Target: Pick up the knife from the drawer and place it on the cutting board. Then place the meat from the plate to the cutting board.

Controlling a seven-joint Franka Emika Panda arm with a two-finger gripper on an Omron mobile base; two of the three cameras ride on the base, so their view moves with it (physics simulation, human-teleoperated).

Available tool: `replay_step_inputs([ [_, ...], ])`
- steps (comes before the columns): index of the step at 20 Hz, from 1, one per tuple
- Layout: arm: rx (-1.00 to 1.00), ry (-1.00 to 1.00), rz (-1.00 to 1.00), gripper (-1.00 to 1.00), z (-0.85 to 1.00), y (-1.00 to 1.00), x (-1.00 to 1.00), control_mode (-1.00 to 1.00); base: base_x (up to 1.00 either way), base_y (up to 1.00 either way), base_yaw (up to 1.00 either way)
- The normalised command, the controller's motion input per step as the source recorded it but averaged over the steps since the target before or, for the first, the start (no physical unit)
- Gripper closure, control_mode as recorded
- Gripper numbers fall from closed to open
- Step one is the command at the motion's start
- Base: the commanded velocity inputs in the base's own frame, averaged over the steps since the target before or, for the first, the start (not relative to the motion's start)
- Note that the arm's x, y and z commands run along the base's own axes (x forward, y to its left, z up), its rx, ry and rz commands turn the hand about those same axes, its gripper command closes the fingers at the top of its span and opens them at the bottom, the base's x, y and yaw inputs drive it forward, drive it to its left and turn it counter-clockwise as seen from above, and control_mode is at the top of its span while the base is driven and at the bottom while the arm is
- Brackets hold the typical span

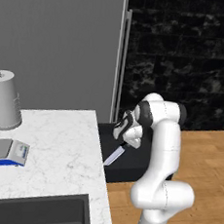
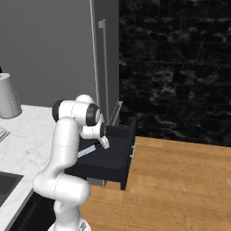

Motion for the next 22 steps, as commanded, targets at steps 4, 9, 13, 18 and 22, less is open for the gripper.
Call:
replay_step_inputs([
  [4,0.06,-0.15,-0.32,1.0,0.87,-0.56,0.0,-1.0,0.0,0.0,0.0],
  [9,0.01,-0.21,-0.29,1.0,0.99,-0.79,0.0,-1.0,0.0,0.0,0.0],
  [13,0.0,-0.24,-0.28,1.0,0.97,-0.84,0.0,-1.0,0.0,0.0,0.0],
  [18,0.02,-0.29,-0.25,1.0,1.0,-0.7,-0.21,-1.0,0.0,0.0,0.0],
  [22,0.08,-0.23,-0.17,1.0,1.0,-0.61,-0.95,-1.0,0.0,0.0,0.0],
])
